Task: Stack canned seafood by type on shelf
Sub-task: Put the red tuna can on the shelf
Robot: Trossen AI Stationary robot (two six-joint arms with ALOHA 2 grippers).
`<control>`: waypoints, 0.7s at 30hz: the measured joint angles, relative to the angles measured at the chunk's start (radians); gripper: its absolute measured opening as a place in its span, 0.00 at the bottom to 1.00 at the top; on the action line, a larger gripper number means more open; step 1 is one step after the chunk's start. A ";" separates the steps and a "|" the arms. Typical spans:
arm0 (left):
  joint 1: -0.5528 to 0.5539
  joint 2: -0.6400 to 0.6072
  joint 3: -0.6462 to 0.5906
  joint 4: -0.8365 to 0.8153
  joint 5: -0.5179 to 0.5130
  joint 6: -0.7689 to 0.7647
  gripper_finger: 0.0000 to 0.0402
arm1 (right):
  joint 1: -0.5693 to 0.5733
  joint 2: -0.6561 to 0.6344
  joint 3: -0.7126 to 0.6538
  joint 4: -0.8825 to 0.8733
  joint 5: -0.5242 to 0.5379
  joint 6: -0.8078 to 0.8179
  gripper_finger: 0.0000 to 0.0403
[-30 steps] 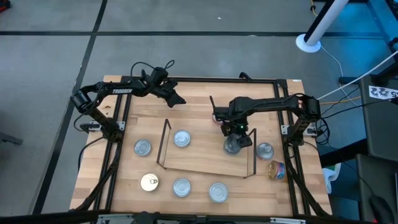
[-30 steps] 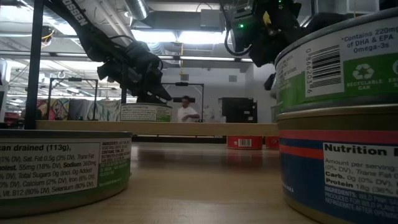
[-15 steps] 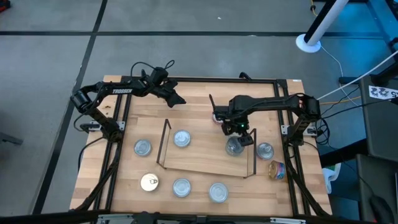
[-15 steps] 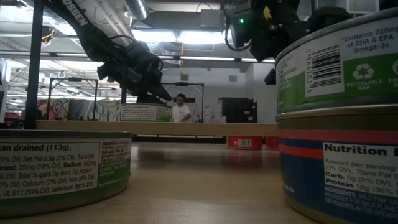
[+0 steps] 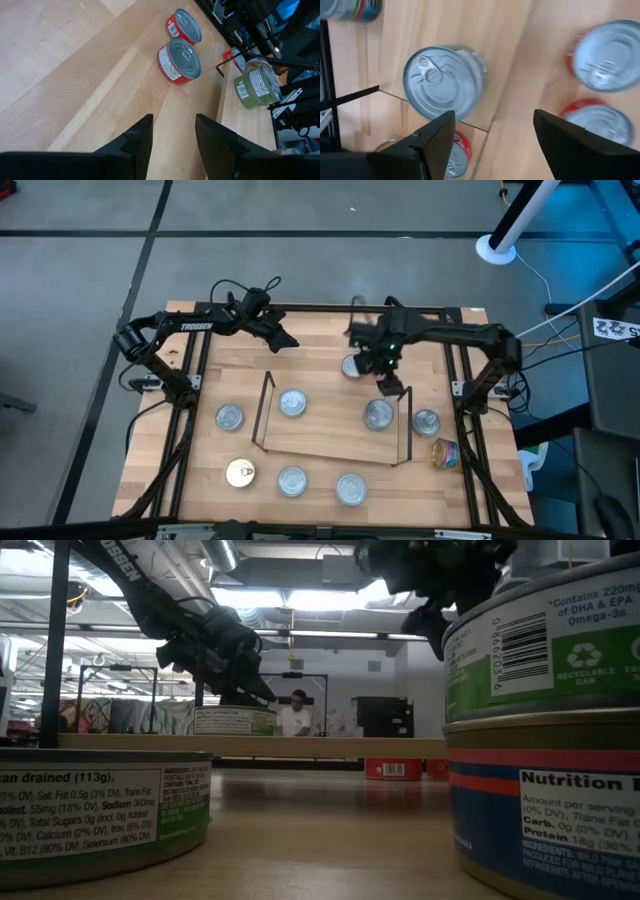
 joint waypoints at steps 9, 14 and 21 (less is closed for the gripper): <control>-0.002 0.000 0.000 0.000 0.000 0.000 0.36 | -0.207 -0.110 -0.044 0.101 0.000 -0.018 0.67; -0.025 0.000 0.000 0.000 0.000 0.001 0.36 | -0.298 -0.110 -0.107 0.162 0.000 -0.017 0.67; -0.059 0.000 0.000 -0.001 0.000 0.005 0.36 | -0.388 -0.109 -0.215 0.200 0.014 -0.022 0.67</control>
